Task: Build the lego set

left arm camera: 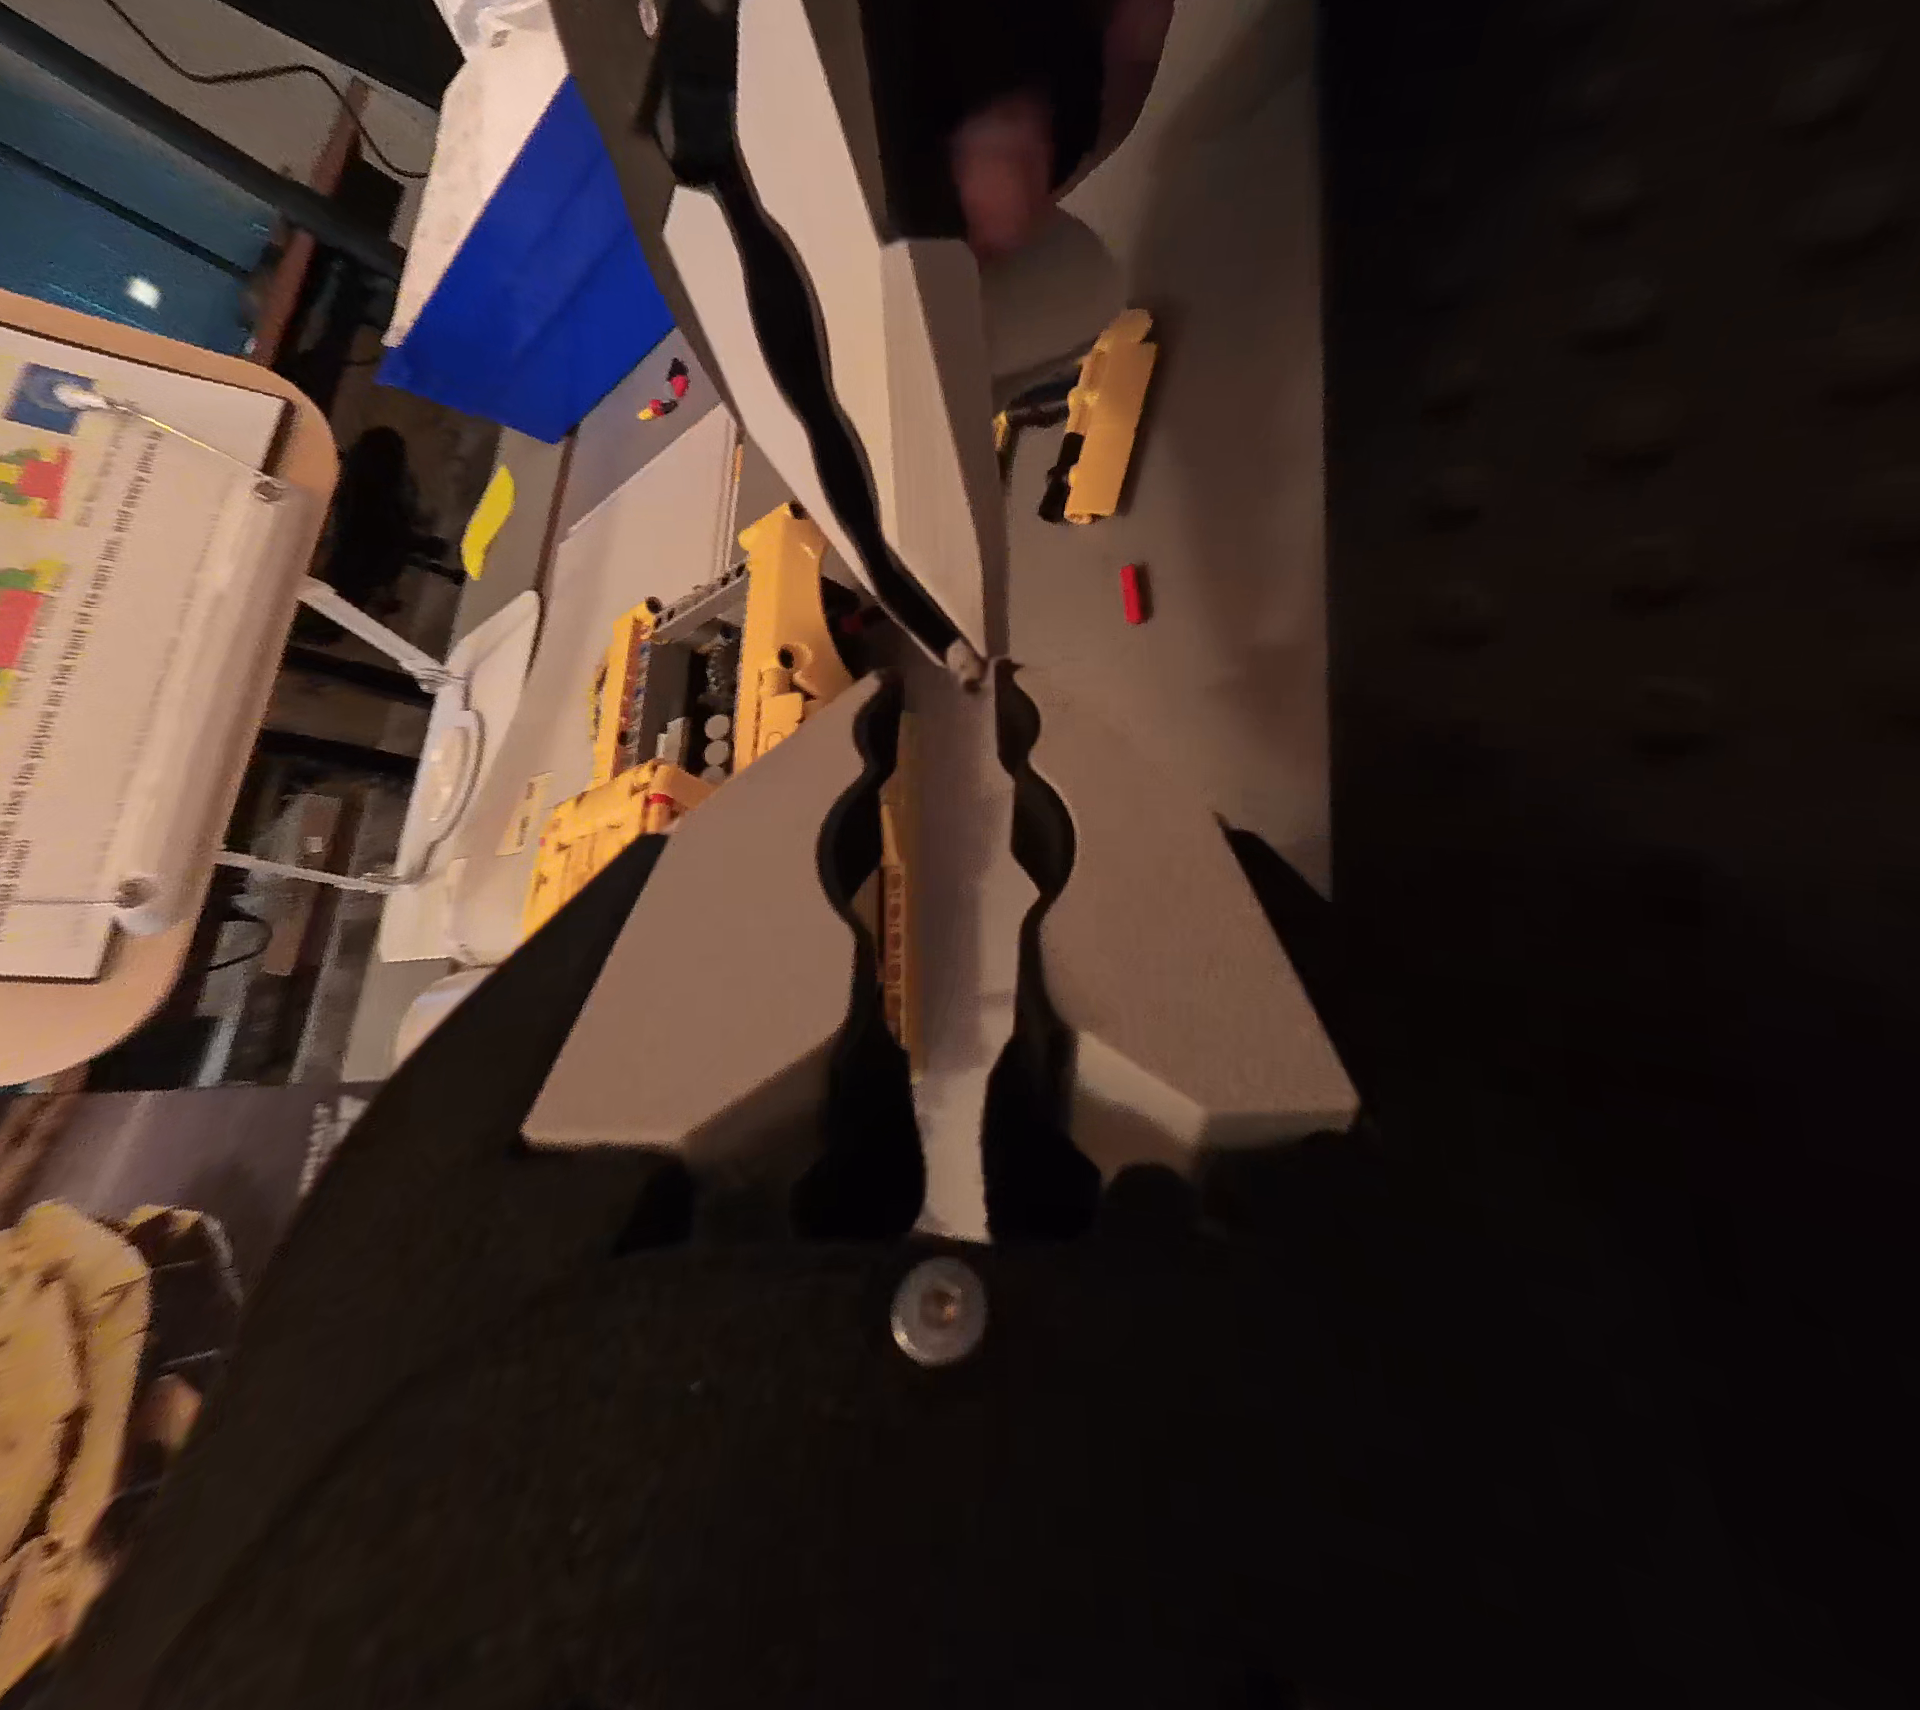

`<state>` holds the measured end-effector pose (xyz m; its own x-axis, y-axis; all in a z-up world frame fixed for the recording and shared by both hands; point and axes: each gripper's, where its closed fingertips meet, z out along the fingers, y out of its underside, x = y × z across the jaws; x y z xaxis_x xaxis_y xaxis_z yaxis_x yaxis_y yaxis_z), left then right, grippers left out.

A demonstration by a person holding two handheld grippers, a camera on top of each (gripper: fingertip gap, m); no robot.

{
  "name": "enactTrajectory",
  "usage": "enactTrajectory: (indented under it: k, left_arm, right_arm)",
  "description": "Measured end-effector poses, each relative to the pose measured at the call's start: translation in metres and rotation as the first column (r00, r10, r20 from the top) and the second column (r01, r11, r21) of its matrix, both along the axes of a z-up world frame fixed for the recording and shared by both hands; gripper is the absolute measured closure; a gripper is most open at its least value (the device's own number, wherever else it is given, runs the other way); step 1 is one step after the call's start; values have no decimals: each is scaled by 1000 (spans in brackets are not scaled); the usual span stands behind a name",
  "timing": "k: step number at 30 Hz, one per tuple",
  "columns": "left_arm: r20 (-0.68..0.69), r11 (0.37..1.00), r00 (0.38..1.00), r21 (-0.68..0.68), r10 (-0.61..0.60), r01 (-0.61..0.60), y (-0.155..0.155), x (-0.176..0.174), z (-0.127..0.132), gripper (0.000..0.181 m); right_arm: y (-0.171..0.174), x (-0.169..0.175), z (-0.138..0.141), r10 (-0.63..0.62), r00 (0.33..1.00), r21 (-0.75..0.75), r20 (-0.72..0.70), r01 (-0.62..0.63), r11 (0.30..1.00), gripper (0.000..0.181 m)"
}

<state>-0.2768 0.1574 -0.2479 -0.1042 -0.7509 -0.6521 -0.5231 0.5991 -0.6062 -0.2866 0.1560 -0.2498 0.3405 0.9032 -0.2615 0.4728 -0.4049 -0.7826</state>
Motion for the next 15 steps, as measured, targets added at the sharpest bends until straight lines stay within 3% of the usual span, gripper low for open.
enactTrajectory:
  k: [6, 8, 12, 15]
  left_arm:
    - [-23, 991, 1000, 130, -21, 24, -1, 0, -2, 176]
    - [-17, 994, 999, 106, -28, 30, -1, -1, -2, 177]
    - [127, 983, 992, -181, 19, 5, 4, -1, 21, 178]
    - [266, 876, 961, -478, 70, 68, 5, -2, 48, 177]
  right_arm:
    - [1, -1, 0, -19, 1000, -38, -21, 18, 999, 171]
    - [1, -1, 2, -19, 999, -48, -50, 17, 999, 171]
    - [8, 1, 31, -50, 968, -35, -247, 42, 998, 163]
    - [13, 5, 48, -67, 947, 32, -315, 81, 996, 163]
